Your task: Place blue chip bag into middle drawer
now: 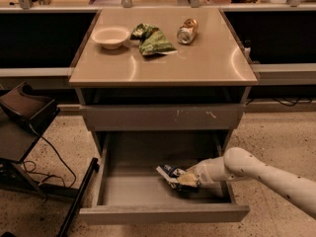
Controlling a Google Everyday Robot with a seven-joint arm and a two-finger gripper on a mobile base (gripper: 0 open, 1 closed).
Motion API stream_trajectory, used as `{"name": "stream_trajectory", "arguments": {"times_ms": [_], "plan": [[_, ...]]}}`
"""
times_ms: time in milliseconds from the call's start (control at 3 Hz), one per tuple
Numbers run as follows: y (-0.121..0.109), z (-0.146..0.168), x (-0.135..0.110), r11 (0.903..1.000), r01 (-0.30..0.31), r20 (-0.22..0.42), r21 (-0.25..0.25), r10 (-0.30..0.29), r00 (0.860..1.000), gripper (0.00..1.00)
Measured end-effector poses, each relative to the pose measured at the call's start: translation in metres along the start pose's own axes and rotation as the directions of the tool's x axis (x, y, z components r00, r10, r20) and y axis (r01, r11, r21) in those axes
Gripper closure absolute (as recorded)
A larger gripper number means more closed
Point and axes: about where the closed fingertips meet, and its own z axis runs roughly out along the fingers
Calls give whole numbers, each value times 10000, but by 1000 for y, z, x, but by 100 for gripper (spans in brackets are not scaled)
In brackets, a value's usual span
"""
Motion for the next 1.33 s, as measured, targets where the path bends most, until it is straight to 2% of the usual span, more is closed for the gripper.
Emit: {"name": "stream_trajectory", "arguments": {"times_ms": [667, 1000, 1333], "plan": [[0, 0, 0, 10000, 0, 0, -1, 0, 10000, 11], [0, 0, 0, 10000, 0, -1, -2, 0, 10000, 0], [0, 0, 0, 10000, 0, -1, -2, 0, 10000, 0]]}}
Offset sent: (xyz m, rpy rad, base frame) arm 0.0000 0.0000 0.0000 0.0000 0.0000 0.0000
